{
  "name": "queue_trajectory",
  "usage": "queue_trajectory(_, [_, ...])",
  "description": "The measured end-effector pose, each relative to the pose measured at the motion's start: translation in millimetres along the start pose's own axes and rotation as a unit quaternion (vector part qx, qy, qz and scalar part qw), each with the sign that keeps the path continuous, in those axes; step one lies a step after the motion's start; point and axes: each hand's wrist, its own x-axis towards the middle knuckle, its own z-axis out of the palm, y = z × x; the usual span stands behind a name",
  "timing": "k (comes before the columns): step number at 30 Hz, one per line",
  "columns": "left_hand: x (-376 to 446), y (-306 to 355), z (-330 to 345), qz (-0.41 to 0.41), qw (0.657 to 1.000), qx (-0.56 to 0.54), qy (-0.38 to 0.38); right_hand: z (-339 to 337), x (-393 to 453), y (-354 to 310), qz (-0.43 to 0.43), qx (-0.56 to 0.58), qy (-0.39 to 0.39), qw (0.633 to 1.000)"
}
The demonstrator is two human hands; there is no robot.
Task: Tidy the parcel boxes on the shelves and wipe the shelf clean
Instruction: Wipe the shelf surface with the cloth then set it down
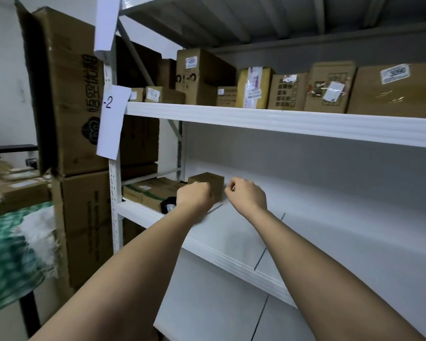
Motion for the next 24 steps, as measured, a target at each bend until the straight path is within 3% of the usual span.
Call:
queue_trajectory(13, [59.5,-60.8,35.0,-0.078,0.995,0.042,-0.034,83.9,89.8,-26.6,-0.062,0.026,-0.070,0.995])
queue_trajectory(24, [126.4,-91.4,82.9,-0.092,0.992,0.061,-0.065,147.8,155.6,-20.7,-0.084,0.042,-0.112,0.989])
